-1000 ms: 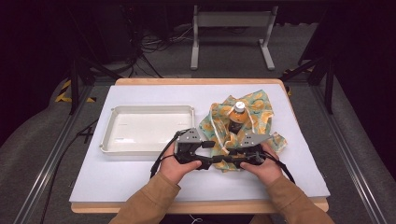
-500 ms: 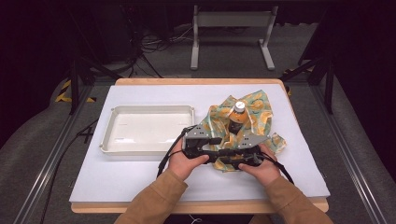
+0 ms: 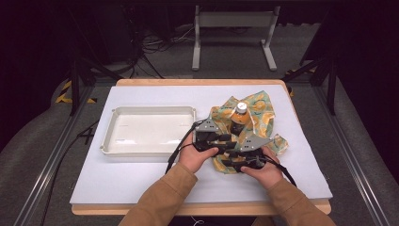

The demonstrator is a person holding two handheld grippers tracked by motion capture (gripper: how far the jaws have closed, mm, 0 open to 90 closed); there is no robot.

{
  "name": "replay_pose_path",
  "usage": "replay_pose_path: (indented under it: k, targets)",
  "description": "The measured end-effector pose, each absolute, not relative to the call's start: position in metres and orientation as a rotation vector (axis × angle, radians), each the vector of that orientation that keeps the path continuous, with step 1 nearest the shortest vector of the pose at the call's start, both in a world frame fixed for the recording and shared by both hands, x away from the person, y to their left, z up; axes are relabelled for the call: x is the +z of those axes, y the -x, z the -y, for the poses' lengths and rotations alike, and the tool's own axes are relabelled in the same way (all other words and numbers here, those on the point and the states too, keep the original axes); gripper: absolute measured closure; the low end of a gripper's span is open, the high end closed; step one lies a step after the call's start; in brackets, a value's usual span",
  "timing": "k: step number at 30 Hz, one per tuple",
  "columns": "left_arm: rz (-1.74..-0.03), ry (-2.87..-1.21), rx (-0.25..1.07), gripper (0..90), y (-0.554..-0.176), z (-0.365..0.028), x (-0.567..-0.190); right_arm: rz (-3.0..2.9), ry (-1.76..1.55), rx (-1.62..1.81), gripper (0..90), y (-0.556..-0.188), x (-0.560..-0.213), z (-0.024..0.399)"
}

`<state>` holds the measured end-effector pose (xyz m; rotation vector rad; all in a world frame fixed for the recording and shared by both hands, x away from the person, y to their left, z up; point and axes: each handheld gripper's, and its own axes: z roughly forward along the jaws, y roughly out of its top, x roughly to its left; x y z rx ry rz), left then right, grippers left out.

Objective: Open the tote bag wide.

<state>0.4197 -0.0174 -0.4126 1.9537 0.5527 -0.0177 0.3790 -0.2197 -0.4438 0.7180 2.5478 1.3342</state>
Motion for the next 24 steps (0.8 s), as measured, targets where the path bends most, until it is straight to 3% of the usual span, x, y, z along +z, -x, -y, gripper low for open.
replay_pose_path:
  k: [6, 11, 14, 18, 24]
  targets:
    - [-0.61, -2.009, 0.001, 60.0, -0.426, 0.018, -0.419, -2.546, -0.715, 1.336, 60.7, -0.379, -0.444, 0.22]
    - [-0.61, -1.993, -0.067, 57.7, -0.43, 0.02, -0.424, -2.548, -0.713, 1.333, 60.7, -0.378, -0.444, 0.219]
    - [-0.602, -2.003, -0.073, 63.9, -0.432, 0.02, -0.424, -2.552, -0.712, 1.331, 60.8, -0.378, -0.445, 0.218]
    - [-0.608, -2.03, -0.046, 80.9, -0.431, 0.018, -0.423, -2.551, -0.712, 1.338, 60.7, -0.378, -0.444, 0.219]
    - [-0.661, -2.041, -0.004, 87.0, -0.424, 0.008, -0.422, -2.53, -0.714, 1.366, 60.3, -0.377, -0.438, 0.223]
